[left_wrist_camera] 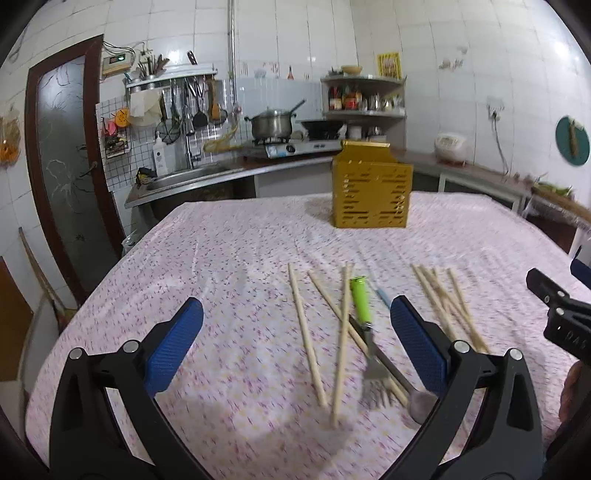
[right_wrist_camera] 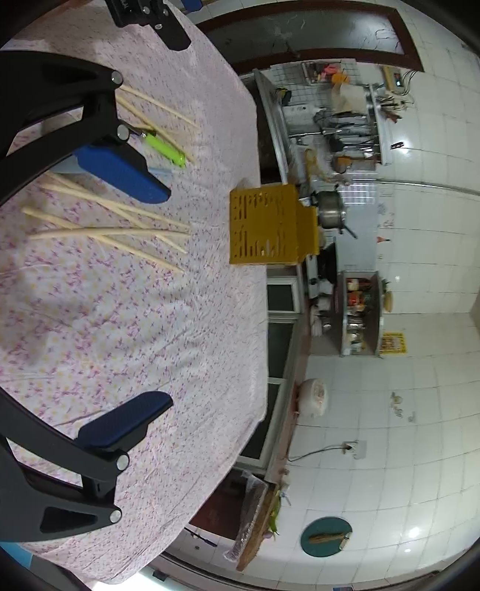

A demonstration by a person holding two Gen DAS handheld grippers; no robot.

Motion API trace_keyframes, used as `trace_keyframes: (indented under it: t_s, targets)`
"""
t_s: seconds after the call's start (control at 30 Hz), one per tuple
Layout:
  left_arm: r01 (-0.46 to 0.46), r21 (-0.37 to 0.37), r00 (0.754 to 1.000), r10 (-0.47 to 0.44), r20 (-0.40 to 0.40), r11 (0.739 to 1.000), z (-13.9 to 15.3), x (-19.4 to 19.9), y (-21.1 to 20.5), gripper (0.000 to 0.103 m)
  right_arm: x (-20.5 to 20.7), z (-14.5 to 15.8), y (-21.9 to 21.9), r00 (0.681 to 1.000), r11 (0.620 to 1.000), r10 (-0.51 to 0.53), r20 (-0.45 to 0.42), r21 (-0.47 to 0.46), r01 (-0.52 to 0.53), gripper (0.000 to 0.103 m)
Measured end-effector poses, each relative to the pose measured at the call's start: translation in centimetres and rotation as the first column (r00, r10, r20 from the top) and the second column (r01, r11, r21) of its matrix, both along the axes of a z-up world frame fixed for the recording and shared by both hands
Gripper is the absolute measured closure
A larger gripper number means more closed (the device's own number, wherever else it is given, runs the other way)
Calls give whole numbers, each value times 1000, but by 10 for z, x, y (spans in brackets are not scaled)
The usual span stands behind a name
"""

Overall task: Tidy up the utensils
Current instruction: 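Reach the right gripper to a wooden chopstick and close on it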

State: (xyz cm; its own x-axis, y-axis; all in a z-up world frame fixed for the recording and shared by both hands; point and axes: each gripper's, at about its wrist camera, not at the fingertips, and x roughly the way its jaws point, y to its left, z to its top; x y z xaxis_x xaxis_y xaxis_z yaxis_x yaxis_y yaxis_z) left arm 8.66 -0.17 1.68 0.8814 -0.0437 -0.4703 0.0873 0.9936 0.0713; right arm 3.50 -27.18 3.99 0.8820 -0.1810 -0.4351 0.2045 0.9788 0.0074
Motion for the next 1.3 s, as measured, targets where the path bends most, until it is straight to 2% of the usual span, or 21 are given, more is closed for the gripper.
trace_keyframes:
  t_s: [0.13,0.27,0.37,0.57,0.63,0.7,0.77,0.93,1.0,1.1,1.17,1.2,1.3]
  targets:
    - [2,24,997,0,-78,1000,-2,34,-1,5,45,-6,6,990,999,23,-139,-37,-28,4]
    - [-6,28,987,10,-158,1000,-9,68,3,5,75,-11,8,980,999,22,-196,-38,-30,4]
    - [-6,-2,970,5,-242,1000,-18,90,9,5,97,-19,9,969,999,2,-245,-42,-12,4]
    - [-31,-9,953,26,-301,999,-31,114,12,5,116,-42,3,944,1000,-20,-329,-23,14,5]
    - [-35,-20,949,27,-314,999,-33,118,13,5,120,-47,-1,935,1000,-17,-355,-3,17,11]
    - [-39,-32,940,26,-341,999,-39,124,13,8,126,-52,-4,923,1000,-12,-385,15,20,26]
    - [-49,-36,927,32,-374,998,-44,130,13,21,129,-55,-6,913,999,-4,-409,38,21,34]
    - [-62,-33,909,43,-415,998,-46,146,13,28,142,-59,-6,896,998,10,-444,63,20,51]
    - [-53,-30,897,35,-441,998,-48,153,12,31,149,-61,-5,883,996,23,-468,88,21,61]
    - [-44,-24,870,27,-492,999,-53,166,10,50,157,-64,-7,866,992,37,-499,122,28,72]
    - [-37,-41,844,9,-536,998,-59,173,11,63,162,-63,-7,860,991,42,-509,128,27,79]
    - [-40,-45,835,8,-550,998,-61,177,12,64,165,-64,-7,854,990,48,-518,136,26,80]
    - [-34,-24,832,15,-555,999,-62,183,8,64,172,-65,-8,846,988,49,-531,148,35,80]
